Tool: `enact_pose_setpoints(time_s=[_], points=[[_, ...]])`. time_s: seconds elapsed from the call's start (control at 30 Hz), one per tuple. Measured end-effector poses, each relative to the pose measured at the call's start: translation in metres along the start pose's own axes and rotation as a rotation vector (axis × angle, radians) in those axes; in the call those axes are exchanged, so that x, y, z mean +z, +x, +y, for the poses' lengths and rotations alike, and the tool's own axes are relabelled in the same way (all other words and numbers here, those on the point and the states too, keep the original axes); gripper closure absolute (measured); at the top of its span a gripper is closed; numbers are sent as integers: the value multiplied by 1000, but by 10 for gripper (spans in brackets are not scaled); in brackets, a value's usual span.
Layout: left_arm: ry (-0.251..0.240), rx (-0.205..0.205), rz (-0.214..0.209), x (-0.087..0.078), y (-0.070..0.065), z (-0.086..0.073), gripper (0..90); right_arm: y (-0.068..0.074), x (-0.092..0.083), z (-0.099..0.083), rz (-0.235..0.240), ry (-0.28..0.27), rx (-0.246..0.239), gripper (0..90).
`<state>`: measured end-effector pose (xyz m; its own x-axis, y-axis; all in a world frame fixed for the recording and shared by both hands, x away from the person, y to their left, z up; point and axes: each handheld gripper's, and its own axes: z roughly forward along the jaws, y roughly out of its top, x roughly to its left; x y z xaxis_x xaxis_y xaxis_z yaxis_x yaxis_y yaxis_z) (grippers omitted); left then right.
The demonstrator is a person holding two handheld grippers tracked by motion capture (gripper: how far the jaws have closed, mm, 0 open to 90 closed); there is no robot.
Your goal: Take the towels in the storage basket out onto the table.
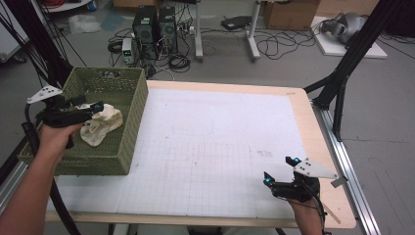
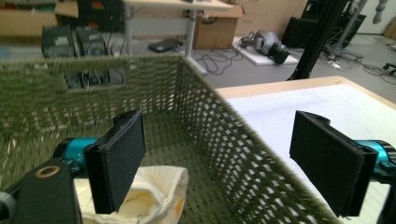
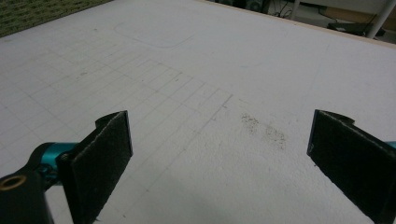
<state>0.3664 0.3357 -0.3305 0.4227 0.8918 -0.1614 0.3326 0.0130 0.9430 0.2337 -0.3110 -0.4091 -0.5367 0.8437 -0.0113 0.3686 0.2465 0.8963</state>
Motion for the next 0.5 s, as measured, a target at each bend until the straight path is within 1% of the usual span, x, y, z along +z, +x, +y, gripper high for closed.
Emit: enact_pose_setpoints(time_s=[0.03,0.1,0.13,0.17,0.27,0.3,0.33,0.37,0.4,0.43,0.47,0.5], points=[[45,-3,30,9,7,-4,190,0,0,0,0,2,0,57],[91,-5,62,18,13,-8,189,0,1,-1,2,8,-2,57],[91,-5,62,18,13,-8,190,0,1,-1,2,8,-2,57],[129,-2,84,25,18,-12,193,1,2,-1,2,14,-2,57],[169,5,126,33,22,-17,205,0,2,-2,-5,17,-16,57],[169,5,126,33,22,-17,205,0,2,-3,-6,21,-11,57],[177,-5,137,36,24,-18,205,0,2,-3,-6,21,-11,57],[211,-21,160,43,30,-21,205,-1,2,-4,-6,21,-3,57],[235,-23,180,47,33,-24,203,-1,2,-4,-5,22,3,57],[235,-23,180,47,33,-24,197,-1,2,-4,-5,22,3,57],[277,-35,231,52,39,-30,188,-1,2,-4,-6,23,-1,57],[277,-35,231,52,39,-30,188,-1,2,-4,-5,22,-4,57]])
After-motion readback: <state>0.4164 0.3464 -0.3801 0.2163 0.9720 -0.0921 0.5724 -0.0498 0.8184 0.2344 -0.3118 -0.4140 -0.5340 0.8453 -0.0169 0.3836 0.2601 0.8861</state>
